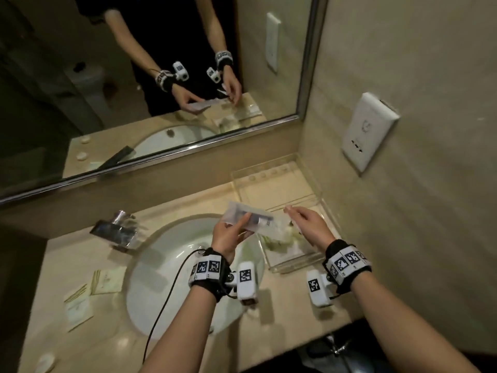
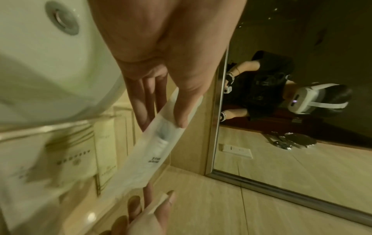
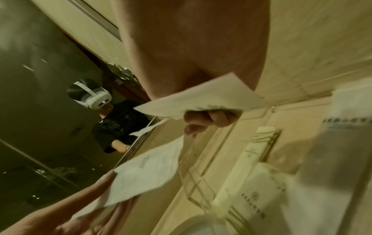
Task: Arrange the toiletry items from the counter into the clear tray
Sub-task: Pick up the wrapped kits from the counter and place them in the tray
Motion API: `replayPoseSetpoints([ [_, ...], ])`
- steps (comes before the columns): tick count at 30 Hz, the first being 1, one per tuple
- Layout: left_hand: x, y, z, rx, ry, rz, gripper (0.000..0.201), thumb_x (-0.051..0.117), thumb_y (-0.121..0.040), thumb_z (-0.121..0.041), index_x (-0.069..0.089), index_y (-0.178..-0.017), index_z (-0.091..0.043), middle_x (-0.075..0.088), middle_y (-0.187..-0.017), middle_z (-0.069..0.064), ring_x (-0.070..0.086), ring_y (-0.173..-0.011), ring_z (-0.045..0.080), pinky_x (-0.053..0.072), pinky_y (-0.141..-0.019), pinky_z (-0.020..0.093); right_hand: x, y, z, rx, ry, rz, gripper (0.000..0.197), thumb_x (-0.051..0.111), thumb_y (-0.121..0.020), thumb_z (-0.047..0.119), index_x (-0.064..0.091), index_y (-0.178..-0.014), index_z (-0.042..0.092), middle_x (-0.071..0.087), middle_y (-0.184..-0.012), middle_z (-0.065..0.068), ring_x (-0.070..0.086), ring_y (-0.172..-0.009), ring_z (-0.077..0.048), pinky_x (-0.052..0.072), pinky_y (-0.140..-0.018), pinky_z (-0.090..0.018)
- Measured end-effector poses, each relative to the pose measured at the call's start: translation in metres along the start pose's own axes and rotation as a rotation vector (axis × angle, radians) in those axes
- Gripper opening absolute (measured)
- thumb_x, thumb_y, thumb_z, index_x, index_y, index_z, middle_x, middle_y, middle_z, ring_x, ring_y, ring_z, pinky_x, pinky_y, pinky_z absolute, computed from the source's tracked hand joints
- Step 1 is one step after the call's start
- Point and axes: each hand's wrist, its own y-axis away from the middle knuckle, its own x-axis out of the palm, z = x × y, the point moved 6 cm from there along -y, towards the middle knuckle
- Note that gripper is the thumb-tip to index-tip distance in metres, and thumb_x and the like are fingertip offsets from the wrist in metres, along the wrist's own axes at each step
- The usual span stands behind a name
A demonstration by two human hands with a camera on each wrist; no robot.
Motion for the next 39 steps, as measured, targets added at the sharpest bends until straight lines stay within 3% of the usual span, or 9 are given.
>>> replayPoseSetpoints([
  [7, 0.034, -0.012, 0.021, -0.108, 0.145, 0.031, 0.034, 0.063, -0.090, -0.030, 0.063, -0.113, -0.006, 0.073, -0.102, 0.017, 0.071, -0.096, 0.025, 0.058, -0.086, 0.037, -0.022, -0.005, -0.017, 0.046, -0.161, -0.004, 0.027, 0.073, -0.085, 0.026, 0.068, -0.106, 0.010, 0.071, -0.102, -0.003, 0.067, -0.096, -0.017, 0.049, -0.081, -0.021],
  [10, 0.033, -0.018, 0.025, -0.093, 0.123, 0.033, 0.035, 0.064, -0.089, -0.030, 0.062, -0.116, -0.009, 0.073, -0.104, 0.013, 0.070, -0.098, 0.024, 0.058, -0.085, 0.037, -0.026, -0.012, -0.024, 0.029, -0.133, -0.019, 0.025, 0.073, -0.085, 0.028, 0.069, -0.103, 0.011, 0.072, -0.102, -0.006, 0.067, -0.097, -0.021, 0.050, -0.080, -0.026],
  [14, 0.025, -0.026, 0.032, -0.097, 0.041, -0.007, 0.038, 0.069, -0.086, -0.021, 0.060, -0.119, -0.003, 0.070, -0.108, 0.014, 0.069, -0.097, 0.024, 0.060, -0.074, 0.029, -0.036, -0.014, -0.023, -0.008, -0.083, -0.131, 0.022, 0.070, -0.088, 0.026, 0.070, -0.105, 0.011, 0.068, -0.097, 0.002, 0.061, -0.088, -0.010, 0.045, -0.072, -0.018],
  [20, 0.031, -0.039, 0.049, -0.141, -0.003, -0.081, 0.025, 0.069, -0.084, -0.003, 0.060, -0.107, 0.003, 0.065, -0.109, 0.022, 0.068, -0.096, 0.032, 0.062, -0.067, 0.028, -0.050, -0.024, -0.043, 0.081, -0.047, -0.282, 0.016, 0.064, -0.090, 0.033, 0.072, -0.099, 0.022, 0.067, -0.108, 0.004, 0.061, -0.103, -0.016, 0.050, -0.094, -0.035],
  [23, 0.037, -0.045, 0.059, -0.156, -0.023, -0.115, 0.010, 0.067, -0.085, -0.001, 0.060, -0.091, -0.005, 0.063, -0.104, 0.021, 0.066, -0.096, 0.036, 0.062, -0.066, 0.030, -0.055, -0.024, -0.056, 0.116, -0.049, -0.322, 0.014, 0.064, -0.089, 0.033, 0.071, -0.097, 0.024, 0.067, -0.111, 0.002, 0.062, -0.104, -0.019, 0.052, -0.095, -0.042],
  [28, 0.055, -0.055, 0.086, -0.244, -0.048, -0.081, 0.015, 0.068, -0.085, -0.003, 0.060, -0.097, 0.002, 0.065, -0.105, 0.022, 0.067, -0.092, 0.035, 0.062, -0.063, 0.029, -0.065, -0.019, -0.074, 0.176, -0.058, -0.376, 0.013, 0.064, -0.086, 0.038, 0.069, -0.092, 0.028, 0.068, -0.106, 0.004, 0.064, -0.096, -0.018, 0.054, -0.090, -0.043],
  [32, 0.071, -0.059, 0.103, -0.294, -0.193, -0.087, 0.022, 0.069, -0.085, -0.008, 0.055, -0.101, -0.002, 0.063, -0.111, 0.023, 0.069, -0.087, 0.036, 0.060, -0.057, 0.028, -0.072, -0.016, -0.077, 0.168, -0.057, -0.400, 0.015, 0.064, -0.086, 0.036, 0.070, -0.094, 0.024, 0.070, -0.101, 0.001, 0.065, -0.093, -0.020, 0.055, -0.086, -0.041],
  [35, 0.076, -0.062, 0.098, -0.201, -0.548, -0.138, 0.026, 0.063, -0.090, -0.017, 0.048, -0.107, -0.005, 0.058, -0.110, 0.016, 0.066, -0.085, 0.028, 0.057, -0.056, 0.023, -0.075, -0.014, -0.076, 0.167, -0.066, -0.395, 0.015, 0.064, -0.088, 0.033, 0.070, -0.096, 0.022, 0.068, -0.103, 0.001, 0.063, -0.094, -0.019, 0.054, -0.085, -0.038],
  [39, 0.076, -0.069, 0.092, -0.075, -0.947, -0.169, 0.035, 0.060, -0.092, -0.025, 0.060, -0.111, 0.004, 0.066, -0.113, 0.017, 0.062, -0.101, 0.033, 0.049, -0.087, 0.037, -0.076, -0.014, -0.076, 0.137, -0.082, -0.371, 0.016, 0.066, -0.089, 0.032, 0.068, -0.099, 0.020, 0.068, -0.101, 0.002, 0.064, -0.087, -0.013, 0.053, -0.077, -0.031],
])
